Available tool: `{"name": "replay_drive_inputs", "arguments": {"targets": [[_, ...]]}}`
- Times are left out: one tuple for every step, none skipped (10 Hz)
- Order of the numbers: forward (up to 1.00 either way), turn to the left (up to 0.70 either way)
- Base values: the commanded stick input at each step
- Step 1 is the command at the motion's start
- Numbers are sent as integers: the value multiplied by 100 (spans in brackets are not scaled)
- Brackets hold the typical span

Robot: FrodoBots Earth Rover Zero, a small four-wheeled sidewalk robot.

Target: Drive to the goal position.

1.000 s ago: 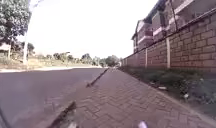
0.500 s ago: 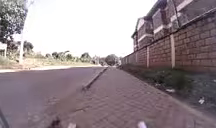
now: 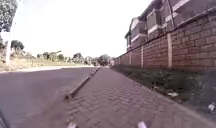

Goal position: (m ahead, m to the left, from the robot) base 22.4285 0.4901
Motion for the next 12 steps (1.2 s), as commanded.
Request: {"name": "replay_drive_inputs", "arguments": {"targets": [[100, -38], [100, 0], [100, 0], [100, 0], [100, 0], [100, 0], [100, 0], [100, 0], [100, 0], [100, 0], [100, 0], [100, 0]]}}
